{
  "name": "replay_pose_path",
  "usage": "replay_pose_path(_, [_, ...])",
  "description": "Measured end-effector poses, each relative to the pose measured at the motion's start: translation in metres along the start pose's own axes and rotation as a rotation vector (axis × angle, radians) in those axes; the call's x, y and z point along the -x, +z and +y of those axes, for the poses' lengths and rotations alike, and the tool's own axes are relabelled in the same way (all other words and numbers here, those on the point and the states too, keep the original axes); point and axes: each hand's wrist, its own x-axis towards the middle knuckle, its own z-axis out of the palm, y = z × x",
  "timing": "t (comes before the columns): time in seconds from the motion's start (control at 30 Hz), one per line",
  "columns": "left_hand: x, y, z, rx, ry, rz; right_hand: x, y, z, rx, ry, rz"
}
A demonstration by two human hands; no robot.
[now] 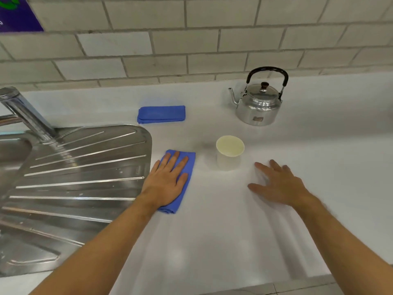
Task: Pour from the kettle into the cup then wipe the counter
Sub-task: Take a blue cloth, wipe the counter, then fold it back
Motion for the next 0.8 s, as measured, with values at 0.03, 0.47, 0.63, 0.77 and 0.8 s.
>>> replay_pose_path(0.03, [0.008,0.000,0.003,-0.001,-0.017,-0.002,0.000,0.000,0.000,0.005,-0.002,0.002])
replay_pose_path(0.47, [0.077,0.024,0.056,0.013,-0.163,0.048,-0.004,0.002,0.001,0.075,-0.012,0.043])
replay_pose_path(0.63, [-0.001,0.014,0.030,-0.002,-0.245,0.057,-0.003,0.003,-0.002,0.097,-0.019,0.041])
replay_pose_path(0.77, [-0.030,0.011,0.021,-0.024,-0.234,0.045,-0.003,0.001,-0.003,0.119,-0.030,0.026])
replay_pose_path(0.8, [-0.027,0.011,0.023,-0.025,-0.239,0.047,-0.002,0.001,-0.003,0.119,-0.033,0.020])
